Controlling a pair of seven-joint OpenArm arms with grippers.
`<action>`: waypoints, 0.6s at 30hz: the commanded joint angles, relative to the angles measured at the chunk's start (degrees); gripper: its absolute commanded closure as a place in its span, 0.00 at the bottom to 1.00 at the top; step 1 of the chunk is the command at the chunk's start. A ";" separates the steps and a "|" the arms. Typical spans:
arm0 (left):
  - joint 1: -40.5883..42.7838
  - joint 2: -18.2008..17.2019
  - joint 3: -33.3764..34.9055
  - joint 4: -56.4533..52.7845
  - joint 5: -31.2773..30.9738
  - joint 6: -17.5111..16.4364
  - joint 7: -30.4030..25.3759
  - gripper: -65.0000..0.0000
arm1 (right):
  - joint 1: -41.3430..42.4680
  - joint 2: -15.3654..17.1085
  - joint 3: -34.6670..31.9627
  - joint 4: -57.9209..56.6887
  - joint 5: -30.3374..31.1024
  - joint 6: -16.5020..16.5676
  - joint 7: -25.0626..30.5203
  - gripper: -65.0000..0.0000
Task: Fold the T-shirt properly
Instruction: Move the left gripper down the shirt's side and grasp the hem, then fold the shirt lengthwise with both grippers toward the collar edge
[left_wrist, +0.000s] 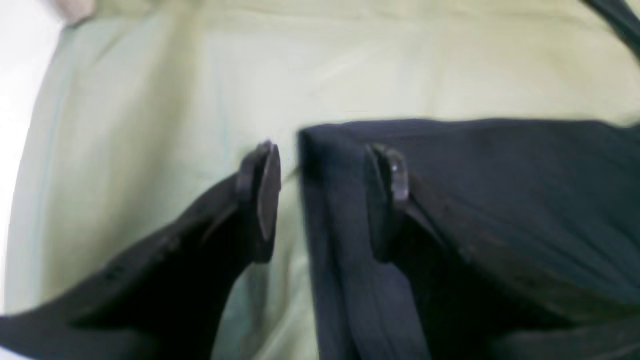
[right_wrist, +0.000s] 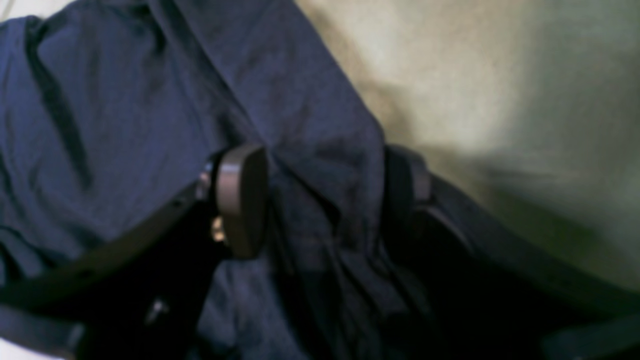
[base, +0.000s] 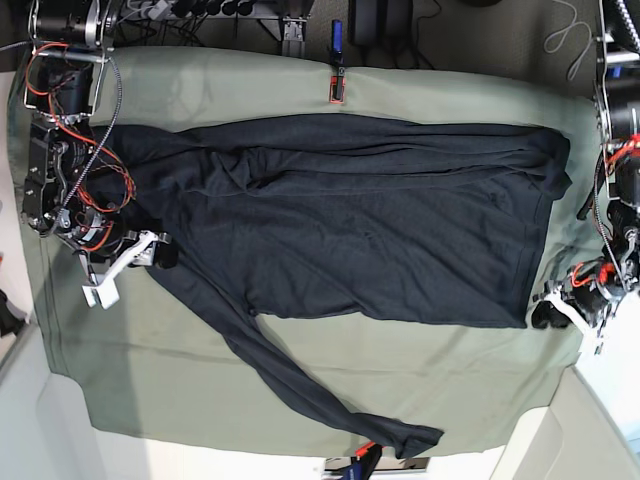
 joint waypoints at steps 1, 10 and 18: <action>-3.32 0.04 0.72 -3.30 0.72 0.28 -2.49 0.54 | 0.87 0.59 0.11 0.52 -0.11 -0.24 -0.59 0.45; -8.37 3.72 2.12 -16.11 3.58 -2.95 -8.44 0.54 | 0.83 0.61 0.13 0.52 -0.04 -0.26 -1.57 0.45; -7.93 5.51 2.12 -16.11 3.58 -6.57 -6.10 0.61 | 0.83 0.57 0.11 0.52 0.02 -0.26 -1.70 0.45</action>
